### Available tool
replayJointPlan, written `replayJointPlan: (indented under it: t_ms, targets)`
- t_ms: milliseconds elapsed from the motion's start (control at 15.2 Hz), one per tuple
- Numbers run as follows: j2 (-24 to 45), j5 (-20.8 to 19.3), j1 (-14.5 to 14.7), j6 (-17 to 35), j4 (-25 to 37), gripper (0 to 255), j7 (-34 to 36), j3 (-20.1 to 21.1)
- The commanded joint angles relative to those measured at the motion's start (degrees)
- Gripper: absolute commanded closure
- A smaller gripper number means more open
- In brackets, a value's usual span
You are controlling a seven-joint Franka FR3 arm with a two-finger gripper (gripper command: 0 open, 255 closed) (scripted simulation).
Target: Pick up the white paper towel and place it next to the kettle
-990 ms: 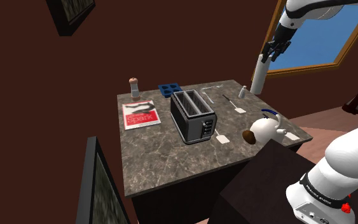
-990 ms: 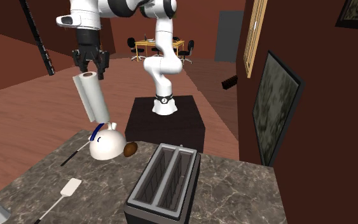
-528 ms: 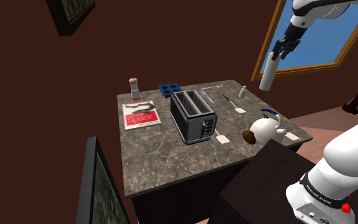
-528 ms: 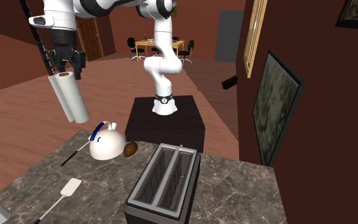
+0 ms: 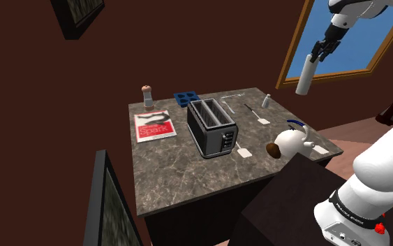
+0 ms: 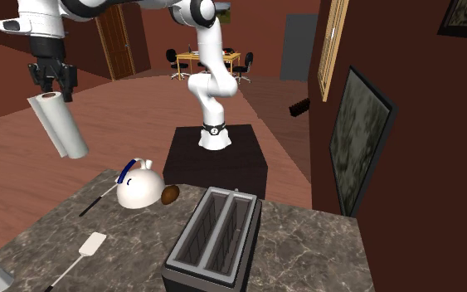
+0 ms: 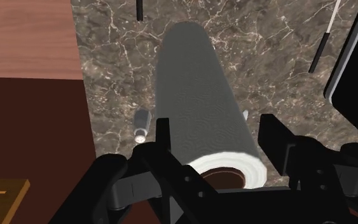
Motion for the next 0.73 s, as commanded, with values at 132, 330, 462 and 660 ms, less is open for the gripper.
replayJointPlan:
  t_ms: [132,330,462,660]
  targets:
    - [2.1,1.4,-0.8,1.9,-0.2,255,-2.0,-0.6]
    - [2.2,1.6,-0.7,4.2,-2.4,255,-2.4,-0.6]
    - [2.4,1.8,-0.7,5.7,-3.8,255,-2.6,-0.6]
    - [2.7,2.1,-0.7,7.9,-5.8,255,-3.0,-0.5]
